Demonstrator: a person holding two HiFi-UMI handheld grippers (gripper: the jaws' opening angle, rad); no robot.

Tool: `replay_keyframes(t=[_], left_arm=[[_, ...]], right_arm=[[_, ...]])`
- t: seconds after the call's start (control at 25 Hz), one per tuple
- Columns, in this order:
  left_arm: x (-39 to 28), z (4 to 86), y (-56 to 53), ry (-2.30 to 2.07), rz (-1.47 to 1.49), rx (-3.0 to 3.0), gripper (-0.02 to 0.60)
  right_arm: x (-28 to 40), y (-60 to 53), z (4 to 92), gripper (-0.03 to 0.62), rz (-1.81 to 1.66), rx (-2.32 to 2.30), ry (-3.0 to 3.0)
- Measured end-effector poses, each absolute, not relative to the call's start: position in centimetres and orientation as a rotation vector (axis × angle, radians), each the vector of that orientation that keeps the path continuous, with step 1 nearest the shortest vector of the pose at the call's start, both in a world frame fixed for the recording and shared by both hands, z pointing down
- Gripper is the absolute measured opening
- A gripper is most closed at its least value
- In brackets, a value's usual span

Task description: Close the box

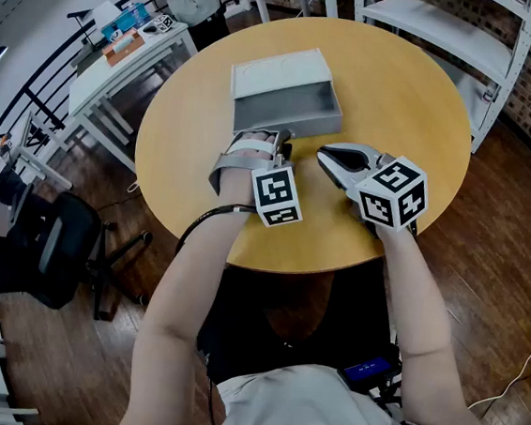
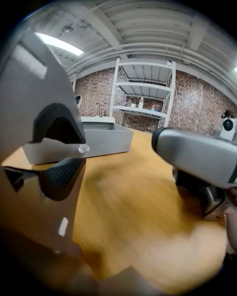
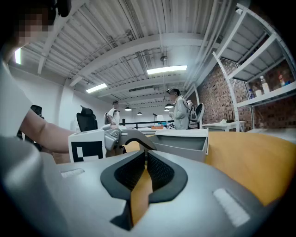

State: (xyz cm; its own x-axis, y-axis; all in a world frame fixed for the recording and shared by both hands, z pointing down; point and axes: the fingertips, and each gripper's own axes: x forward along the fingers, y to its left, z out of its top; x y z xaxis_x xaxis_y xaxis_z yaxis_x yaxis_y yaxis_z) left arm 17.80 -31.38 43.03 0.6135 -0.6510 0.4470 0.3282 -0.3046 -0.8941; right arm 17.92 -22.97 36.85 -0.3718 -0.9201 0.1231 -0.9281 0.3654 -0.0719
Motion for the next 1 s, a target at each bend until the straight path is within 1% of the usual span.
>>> replay_keyframes(t=[0.28,0.32,0.36,0.64,1.0], left_arm=[[19.4,43.2,-32.3,0.313,-0.976,-1.466,0.098],[19.6,43.3,-32.4,0.316,-0.977,-1.457,0.096],[19.6,43.3,-32.5,0.319,-0.981,-1.451,0.072],[20.4,43.1,-33.2,0.329,-0.979,-1.48,0.067],[23.0,43.3,-39.7,0.368,-1.051,-1.495,0.067]], right_arm=[[18.2,-23.1,36.8,0.017,0.186,1.712,-2.547],[18.2,-23.1,36.8,0.017,0.186,1.713,-2.547],[18.2,-23.1,36.9,0.017,0.186,1.714,-2.547],[18.5,-22.8,36.9,0.014,0.185,1.711,-2.547],[17.8,-23.2,37.0,0.011,0.177,1.714,-2.547]])
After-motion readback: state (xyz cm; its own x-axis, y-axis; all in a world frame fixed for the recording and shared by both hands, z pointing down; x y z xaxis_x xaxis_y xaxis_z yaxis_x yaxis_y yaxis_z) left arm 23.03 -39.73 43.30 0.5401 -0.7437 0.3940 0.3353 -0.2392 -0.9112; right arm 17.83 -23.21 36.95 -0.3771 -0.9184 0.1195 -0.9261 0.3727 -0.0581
